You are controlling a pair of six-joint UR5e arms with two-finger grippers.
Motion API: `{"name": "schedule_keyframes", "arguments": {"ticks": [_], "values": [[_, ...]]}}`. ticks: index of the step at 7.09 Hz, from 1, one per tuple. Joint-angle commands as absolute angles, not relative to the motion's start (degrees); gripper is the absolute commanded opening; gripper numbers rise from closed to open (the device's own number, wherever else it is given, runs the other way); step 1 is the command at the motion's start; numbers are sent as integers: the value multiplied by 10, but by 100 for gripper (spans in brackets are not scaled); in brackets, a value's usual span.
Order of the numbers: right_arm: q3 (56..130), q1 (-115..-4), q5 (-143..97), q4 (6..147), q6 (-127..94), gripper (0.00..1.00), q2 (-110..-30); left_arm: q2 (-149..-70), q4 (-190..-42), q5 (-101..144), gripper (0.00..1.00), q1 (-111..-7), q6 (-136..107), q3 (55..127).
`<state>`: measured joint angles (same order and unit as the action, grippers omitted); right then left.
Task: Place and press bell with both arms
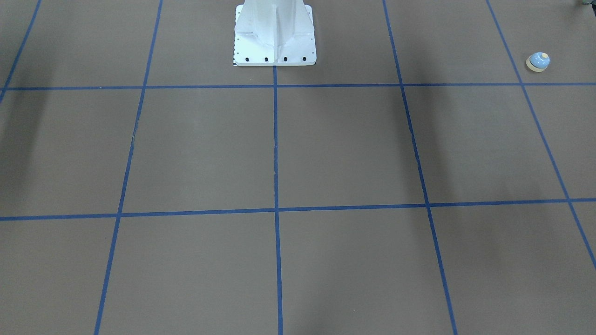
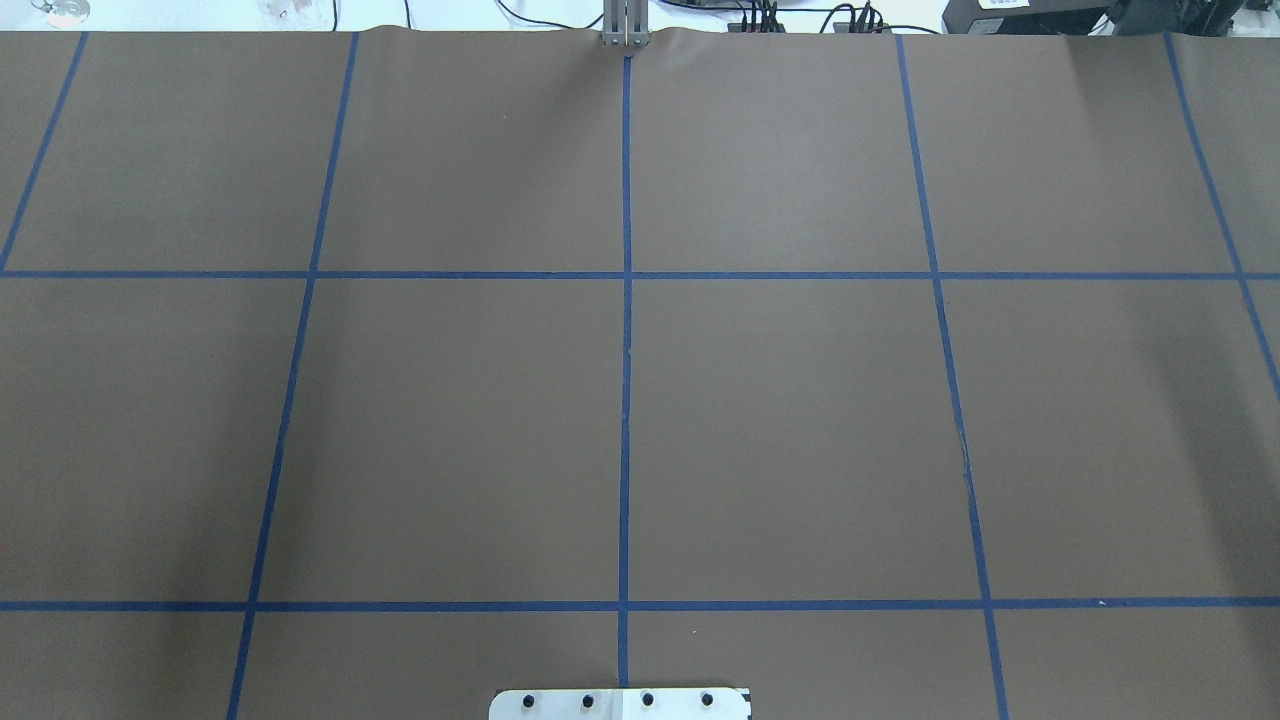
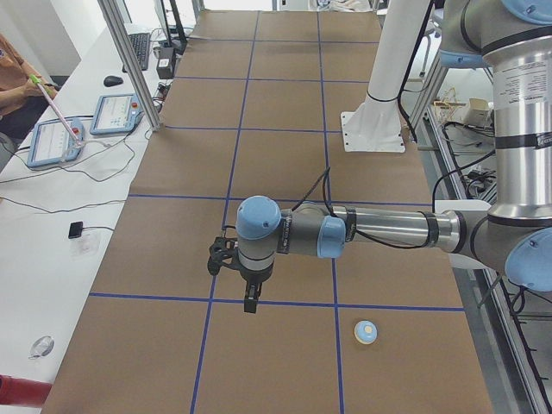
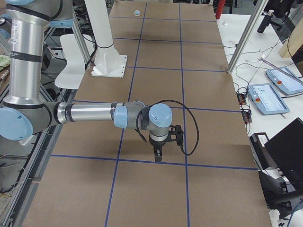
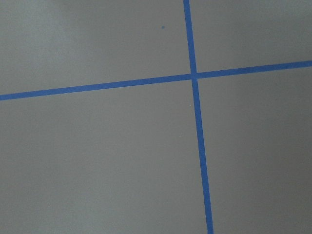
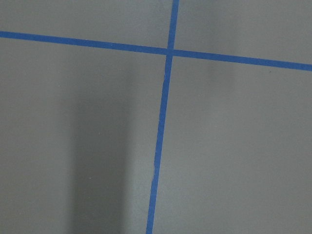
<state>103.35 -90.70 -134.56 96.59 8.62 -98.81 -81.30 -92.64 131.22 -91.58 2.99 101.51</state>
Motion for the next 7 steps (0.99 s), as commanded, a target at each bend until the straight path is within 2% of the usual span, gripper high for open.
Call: {"name": "schedule_keyframes", "arguments": {"ticks": [1,4,7], "values": [[1036,-904,-1346,966,86,100,-988,-813,-926,1312,100,-916,30,1015],[1036,-904,-1346,965,86,100,-987,-814,-925,1312,100,-916,29,1017],[1036,-905,-1346,965,87,100,-988,-815,-902,1296,100,-903,25,1054]]}}
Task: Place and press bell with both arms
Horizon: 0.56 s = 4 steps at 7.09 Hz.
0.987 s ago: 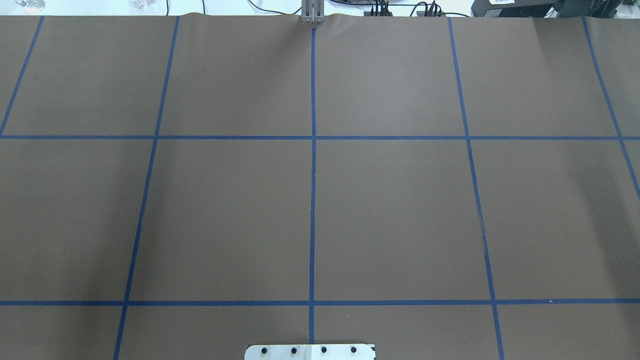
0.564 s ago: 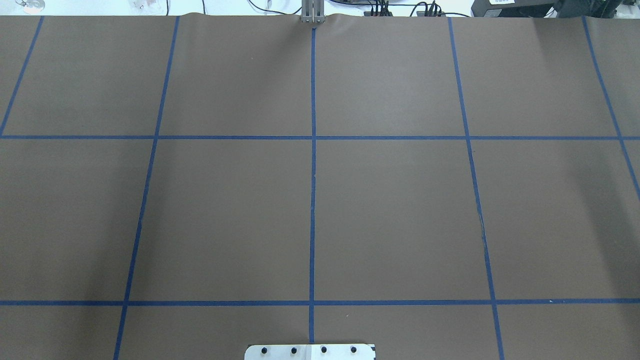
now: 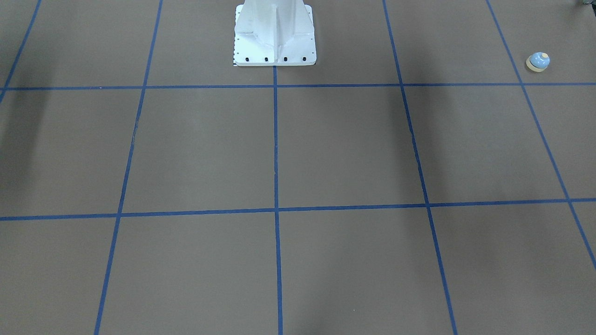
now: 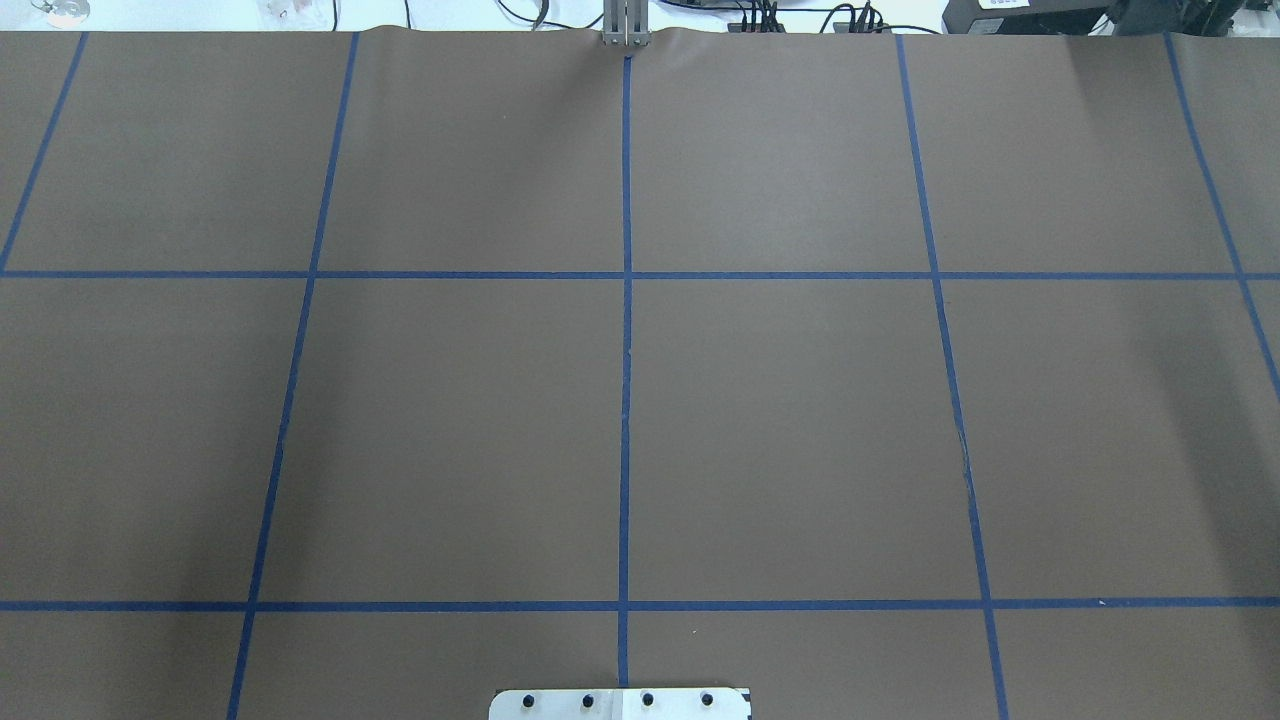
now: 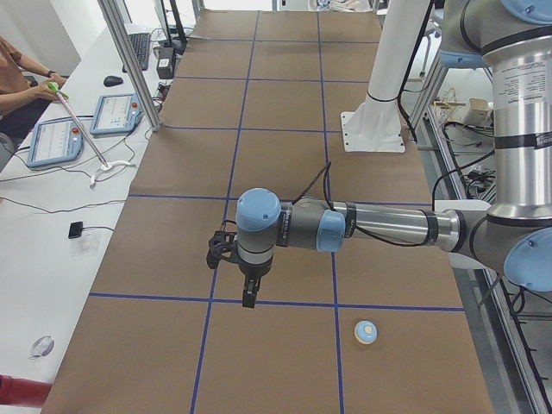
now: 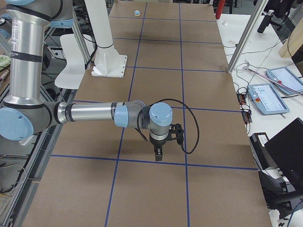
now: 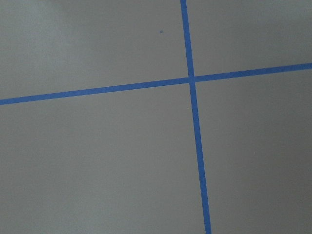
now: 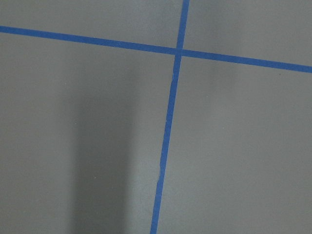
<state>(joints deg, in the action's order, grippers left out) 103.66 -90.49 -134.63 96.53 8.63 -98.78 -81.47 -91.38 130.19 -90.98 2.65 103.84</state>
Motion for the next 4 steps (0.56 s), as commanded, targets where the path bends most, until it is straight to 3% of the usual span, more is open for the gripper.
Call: {"name": "schedule_keyframes", "arguments": {"ticks": [1,4], "values": [[1036,-905,-1346,966,87,100,-988,-815,-852,1265,100,-891,20,1094],[1036,-905,-1343,966,91,100,-989,-816,-745,1193,100,-820,-91,1207]]}}
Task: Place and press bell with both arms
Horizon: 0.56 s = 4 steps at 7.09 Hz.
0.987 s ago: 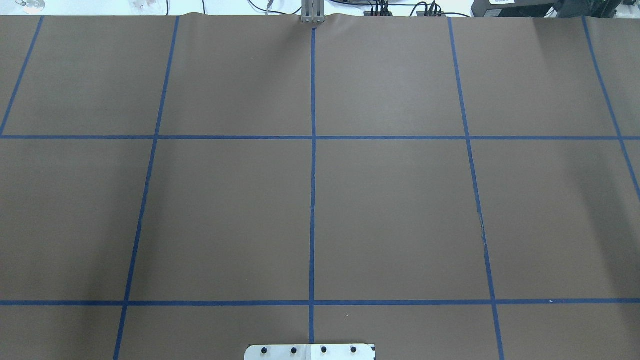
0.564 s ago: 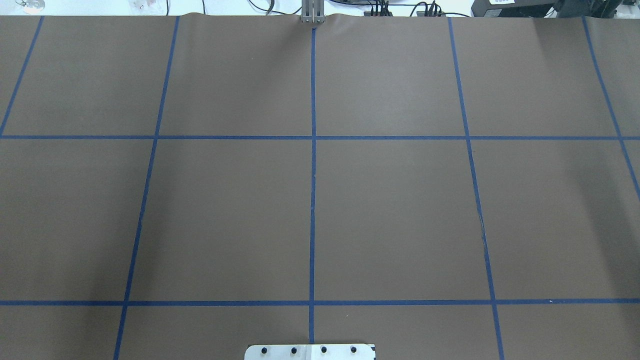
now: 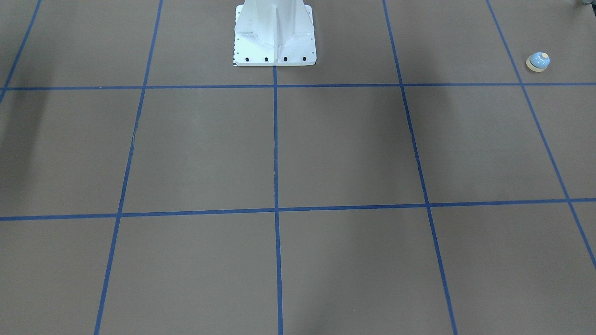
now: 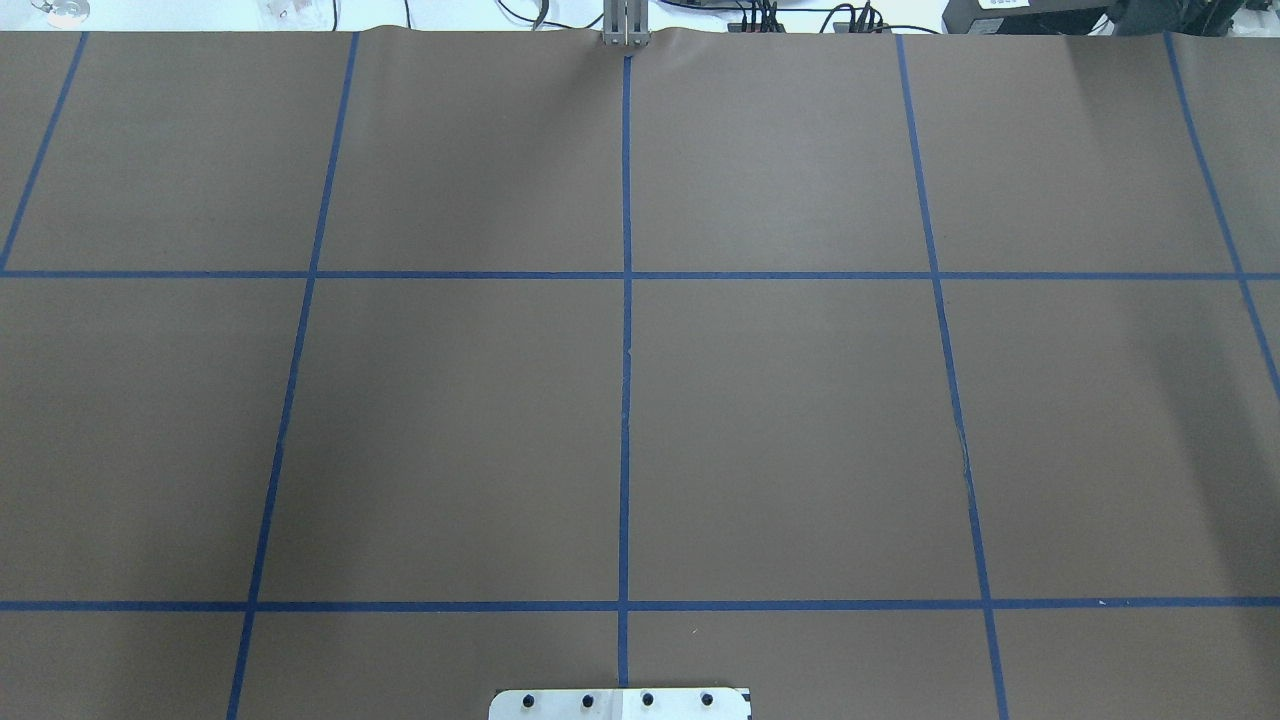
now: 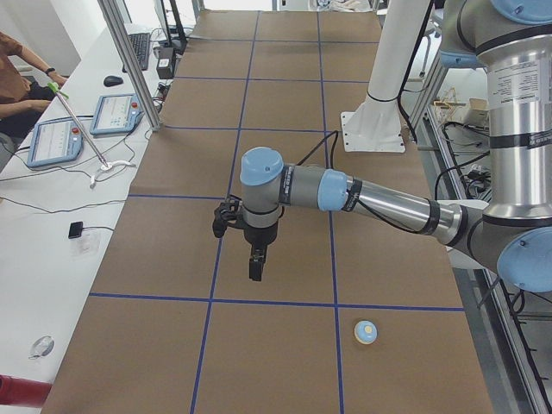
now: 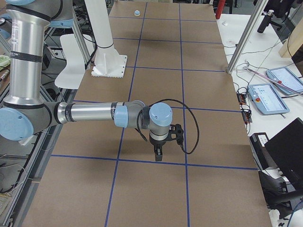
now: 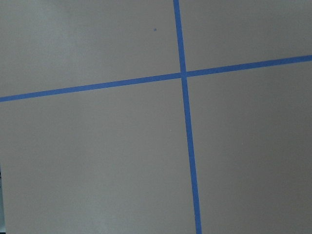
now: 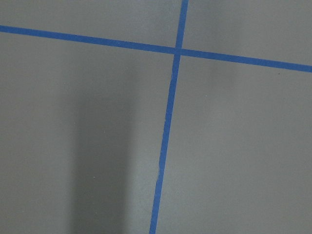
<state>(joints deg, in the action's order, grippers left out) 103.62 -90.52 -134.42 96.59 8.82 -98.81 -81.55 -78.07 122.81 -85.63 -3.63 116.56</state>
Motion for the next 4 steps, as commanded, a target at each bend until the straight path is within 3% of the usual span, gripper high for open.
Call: {"name": "schedule_keyframes", "arguments": {"ticks": [1,4], "values": [[1035,-905,-1344,966,90,100,-989,-816,-713,1162,100,-787,-157,1239],[1034,-905,-1344,966,90,100,-990,-814,-610,1048,100,-654,-434,1332]]}}
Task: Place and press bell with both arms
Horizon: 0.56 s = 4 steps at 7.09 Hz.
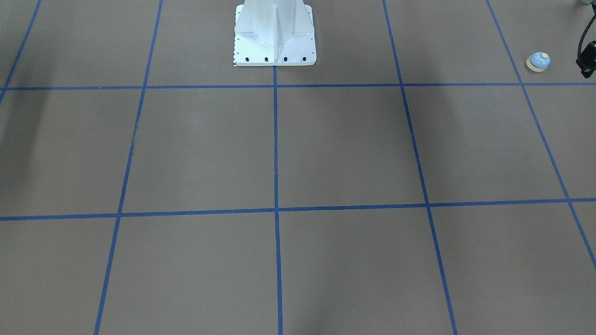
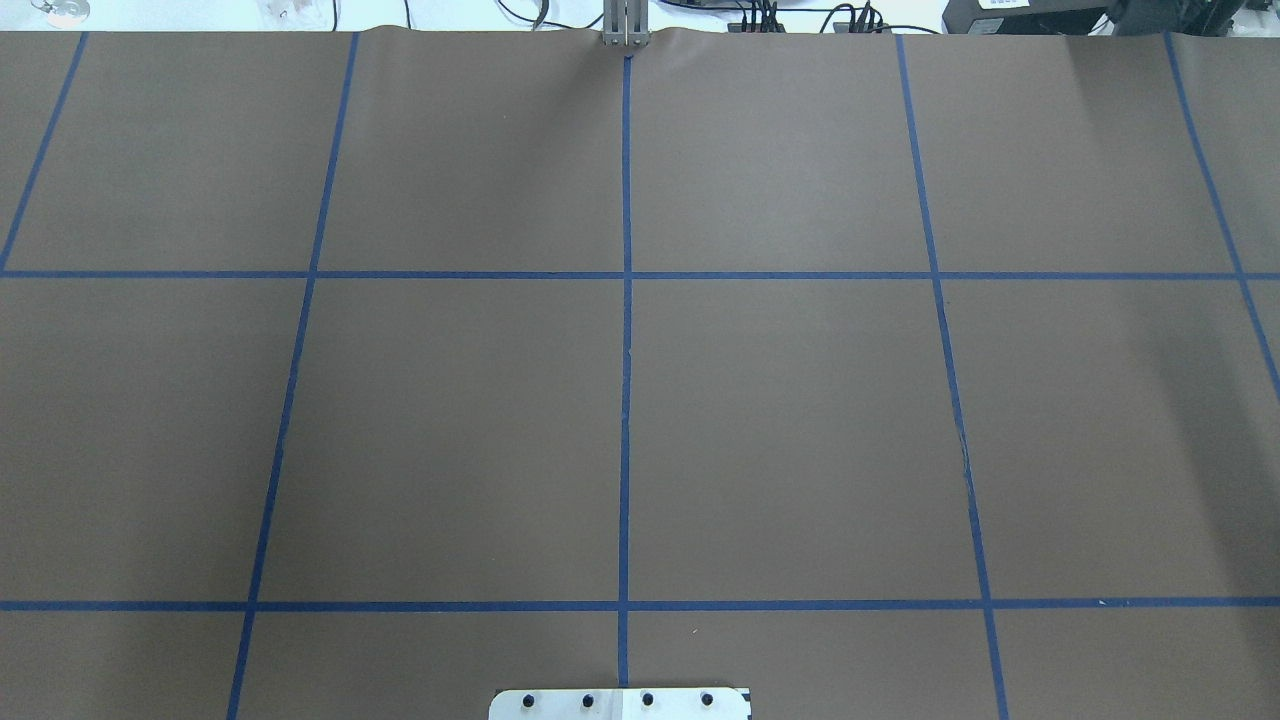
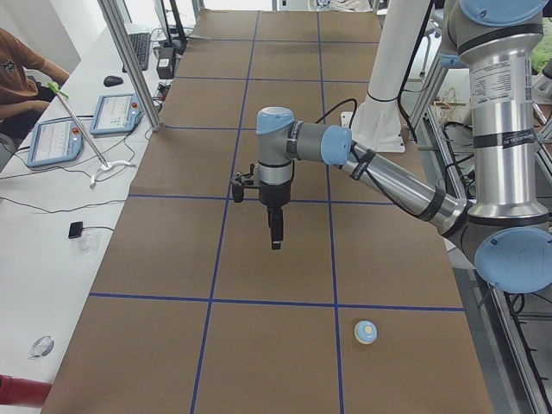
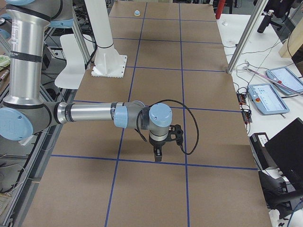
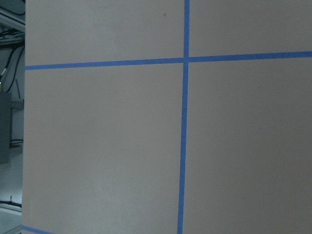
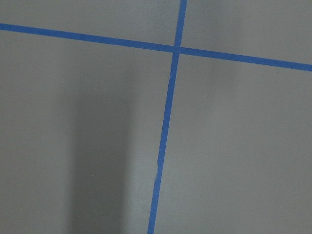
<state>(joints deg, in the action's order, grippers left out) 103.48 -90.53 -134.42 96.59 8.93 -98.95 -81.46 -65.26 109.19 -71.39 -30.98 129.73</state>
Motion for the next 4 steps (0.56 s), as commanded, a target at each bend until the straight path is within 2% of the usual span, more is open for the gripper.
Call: {"name": "schedule_keyframes", "arguments": {"ticks": [1,4], "values": [[1034,-905,-1343,966,91,100,-990,-812,-593,1008,100,-581,-584,1341],[1040,-905,-1344,965,91,100,-989,-736,-584,929,100,-378,-976,1339]]}}
